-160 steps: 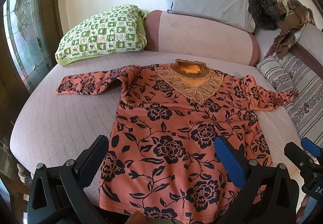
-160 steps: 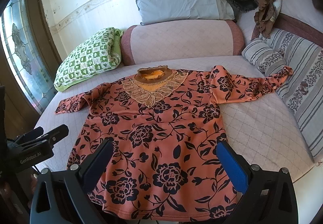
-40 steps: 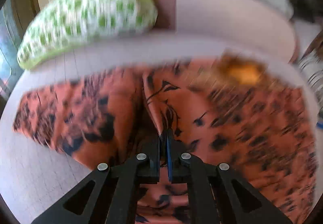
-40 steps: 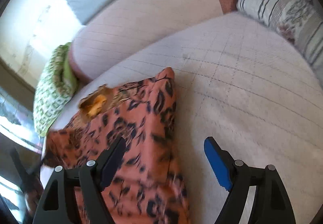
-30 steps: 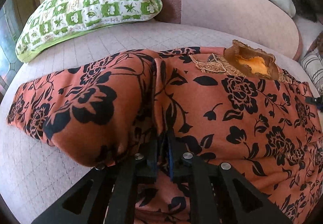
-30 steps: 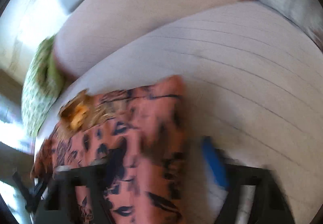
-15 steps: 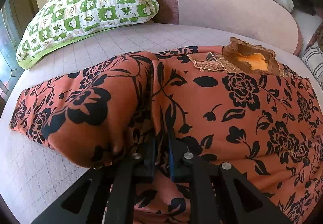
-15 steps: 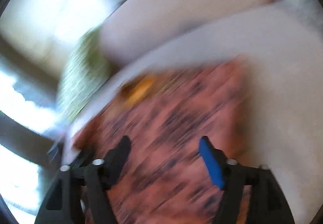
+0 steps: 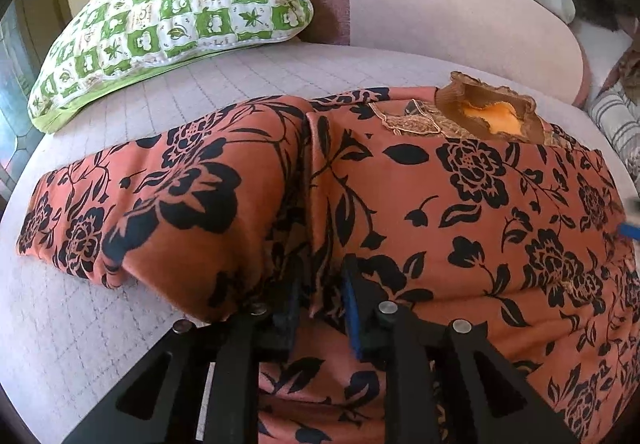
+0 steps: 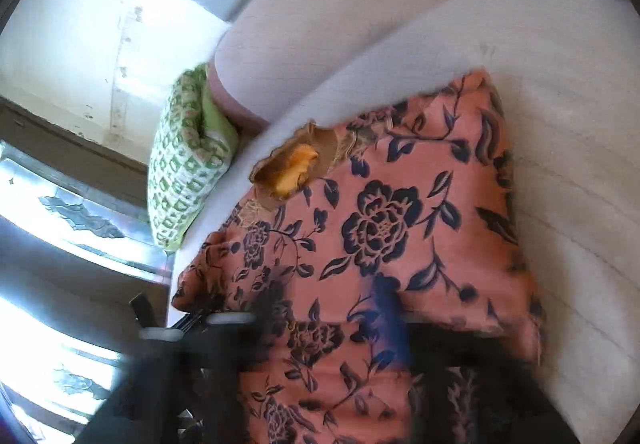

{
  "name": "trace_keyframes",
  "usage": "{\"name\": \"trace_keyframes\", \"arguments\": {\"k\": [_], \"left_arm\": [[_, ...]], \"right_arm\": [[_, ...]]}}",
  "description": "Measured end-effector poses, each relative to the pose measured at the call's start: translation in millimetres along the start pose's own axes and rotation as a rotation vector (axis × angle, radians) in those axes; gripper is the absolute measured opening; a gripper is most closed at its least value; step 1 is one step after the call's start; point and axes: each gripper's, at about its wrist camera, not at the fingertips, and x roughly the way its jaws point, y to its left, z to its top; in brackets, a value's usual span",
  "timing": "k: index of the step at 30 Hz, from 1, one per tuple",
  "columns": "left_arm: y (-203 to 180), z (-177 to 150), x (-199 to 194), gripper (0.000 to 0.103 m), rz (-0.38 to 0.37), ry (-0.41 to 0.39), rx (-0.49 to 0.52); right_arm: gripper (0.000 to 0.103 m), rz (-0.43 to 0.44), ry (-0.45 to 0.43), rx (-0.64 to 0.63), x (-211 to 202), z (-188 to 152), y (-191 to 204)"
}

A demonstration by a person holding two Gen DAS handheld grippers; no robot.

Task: Fold small clothes

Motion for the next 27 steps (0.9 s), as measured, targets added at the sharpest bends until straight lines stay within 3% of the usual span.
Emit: {"name": "trace_keyframes", "arguments": {"k": [1,2,3,4,6,7,9,10,11,13,14,15,16,19,22,27], "left_arm": [[3,0,-3,0.024,-0.019,0.012,-0.001],[6,0,-6,0.027,-0.037,0.019,-0.001],[10,-1,-9,0.028,-0.053,0.014,0.001],[12,-1,-11,0.028,-0.055,0.008,0.004],[15,-1,-12,0.028,-0.057,0.009,-0.002],[16,-2,-14,0.028,-0.067,0.006,-0.013],[21,-4,-21,0.028,-0.093,-0.003,-0.047],[25,-6,-29,0.028,-0.113,-0.012,-0.061],[31,-7,-40,0.028,-0.131,-0.033,-0.072],[48,-11,-60,0.035,-0.158,-0.084,-0.099],[61,-14,-69,0.050,-0.163,-0.111,-0.126],[80,-17,-77,0.064,-0.146,-0.139,-0.177],[97,-20,-81,0.067,-0.125,-0.157,-0.234],[171,-33,-81,0.068,-0.094,-0.179,-0.539],[242,-51,-68,0.068,-0.086,-0.183,-0.847],[299,-54,-49,0.068,-0.039,-0.151,-0.983]], "right_arm": [[0.052,-0.194,-0.017,0.074,9,6,-29],[0.024,-0.173,-0.066,0.217,4,5,-57],[0.026,-0.115,-0.124,0.358,-8,1,-74],[0.031,-0.095,-0.156,0.384,-14,0,-72],[0.076,-0.095,-0.160,0.240,-18,4,-37],[0.079,-0.042,-0.158,0.193,-16,6,-24],[0.079,0.031,-0.162,0.098,-5,15,-9],[0.079,-0.088,-0.147,0.078,9,21,-17],[0.070,-0.223,-0.121,0.154,21,21,-38],[0.068,-0.174,-0.223,0.308,7,12,-60],[0.072,-0.198,-0.246,0.277,-2,9,-50],[0.074,-0.253,-0.268,0.186,-11,1,-32],[0.076,-0.279,-0.282,0.098,-17,-9,-17],[0.083,-0.306,-0.257,-0.103,-24,-53,19],[0.083,-0.357,-0.235,-0.185,-18,-99,34],[0.083,-0.434,-0.197,-0.264,-27,-135,17]]}}
